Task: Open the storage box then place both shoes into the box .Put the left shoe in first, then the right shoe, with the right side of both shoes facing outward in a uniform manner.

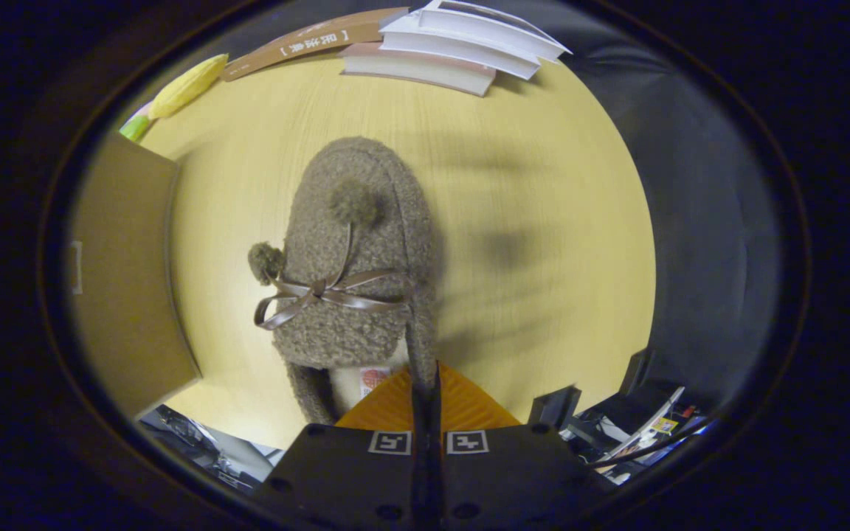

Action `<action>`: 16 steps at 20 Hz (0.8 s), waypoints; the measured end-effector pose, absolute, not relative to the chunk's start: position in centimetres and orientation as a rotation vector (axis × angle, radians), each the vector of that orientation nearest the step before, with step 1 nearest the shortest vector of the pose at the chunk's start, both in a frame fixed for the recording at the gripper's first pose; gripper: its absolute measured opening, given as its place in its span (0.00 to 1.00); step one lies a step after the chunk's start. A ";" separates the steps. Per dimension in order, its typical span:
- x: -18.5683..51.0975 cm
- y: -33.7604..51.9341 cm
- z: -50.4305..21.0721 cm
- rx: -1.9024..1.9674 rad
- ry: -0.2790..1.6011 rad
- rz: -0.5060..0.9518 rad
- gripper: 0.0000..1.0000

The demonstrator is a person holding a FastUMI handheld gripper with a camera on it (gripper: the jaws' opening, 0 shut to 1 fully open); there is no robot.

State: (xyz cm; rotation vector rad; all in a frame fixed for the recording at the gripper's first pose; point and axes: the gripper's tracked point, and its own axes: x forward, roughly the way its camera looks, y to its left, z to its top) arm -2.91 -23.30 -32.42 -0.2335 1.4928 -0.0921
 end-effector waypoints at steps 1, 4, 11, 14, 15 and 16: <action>-3.2 -23.5 -31.9 -0.244 1.493 -0.101 0.04; -3.9 -24.0 -29.4 -0.289 1.490 -0.141 0.04; -4.8 -22.6 -20.6 -0.308 1.431 -0.228 0.04; -5.2 -20.5 -16.0 -0.322 1.400 -0.243 0.04; -5.1 -19.4 -14.5 -0.323 1.384 -0.233 0.04; -5.1 -18.4 -13.3 -0.322 1.369 -0.223 0.04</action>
